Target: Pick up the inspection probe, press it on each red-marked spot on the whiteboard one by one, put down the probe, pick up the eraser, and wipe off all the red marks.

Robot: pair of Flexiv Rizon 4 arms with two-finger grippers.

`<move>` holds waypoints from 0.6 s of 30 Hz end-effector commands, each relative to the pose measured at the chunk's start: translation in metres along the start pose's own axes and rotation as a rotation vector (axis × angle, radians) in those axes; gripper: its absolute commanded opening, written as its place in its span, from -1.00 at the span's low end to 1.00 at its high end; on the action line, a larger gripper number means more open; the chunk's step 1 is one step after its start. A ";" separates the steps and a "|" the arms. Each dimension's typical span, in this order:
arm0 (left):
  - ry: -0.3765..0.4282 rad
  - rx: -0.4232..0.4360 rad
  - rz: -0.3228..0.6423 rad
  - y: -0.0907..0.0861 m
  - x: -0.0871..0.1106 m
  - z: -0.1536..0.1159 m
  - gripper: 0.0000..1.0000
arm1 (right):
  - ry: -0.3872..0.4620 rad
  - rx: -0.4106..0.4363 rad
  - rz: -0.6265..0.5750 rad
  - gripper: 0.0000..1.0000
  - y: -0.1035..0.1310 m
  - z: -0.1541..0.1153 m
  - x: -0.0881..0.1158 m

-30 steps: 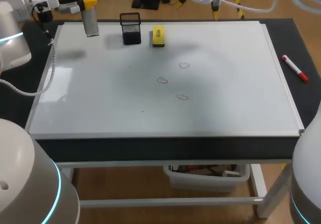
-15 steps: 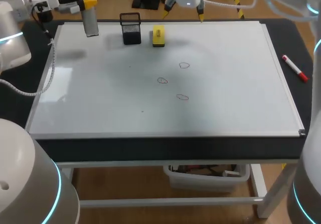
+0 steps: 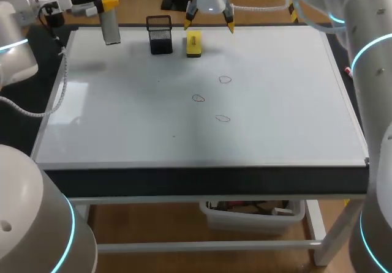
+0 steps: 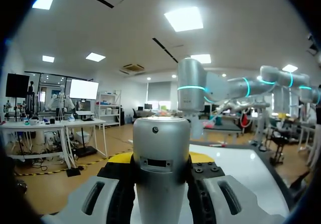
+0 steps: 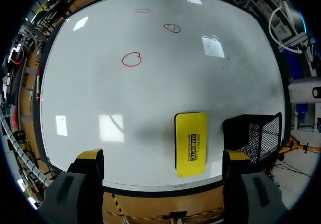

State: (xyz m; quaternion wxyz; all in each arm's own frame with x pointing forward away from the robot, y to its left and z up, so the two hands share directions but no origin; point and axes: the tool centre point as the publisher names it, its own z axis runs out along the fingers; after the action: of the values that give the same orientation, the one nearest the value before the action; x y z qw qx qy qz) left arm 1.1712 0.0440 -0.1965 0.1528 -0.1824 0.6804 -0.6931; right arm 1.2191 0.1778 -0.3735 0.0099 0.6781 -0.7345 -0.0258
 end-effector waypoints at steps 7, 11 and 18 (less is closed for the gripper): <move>-0.005 0.002 0.003 -0.001 0.002 0.000 -1.00 | 0.097 -0.098 0.010 1.00 -0.007 0.015 -0.020; -0.005 0.002 0.003 -0.001 0.002 0.000 -1.00 | 0.101 -0.097 0.013 1.00 -0.006 0.022 -0.026; -0.005 0.002 0.003 -0.001 0.002 0.000 -1.00 | 0.082 -0.099 0.036 1.00 -0.008 0.032 -0.032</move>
State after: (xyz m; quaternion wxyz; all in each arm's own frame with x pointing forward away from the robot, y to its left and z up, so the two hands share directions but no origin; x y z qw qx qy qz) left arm 1.1712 0.0440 -0.1965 0.1529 -0.1824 0.6804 -0.6931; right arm 1.2116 0.2034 -0.3913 0.0237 0.6685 -0.7432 0.0130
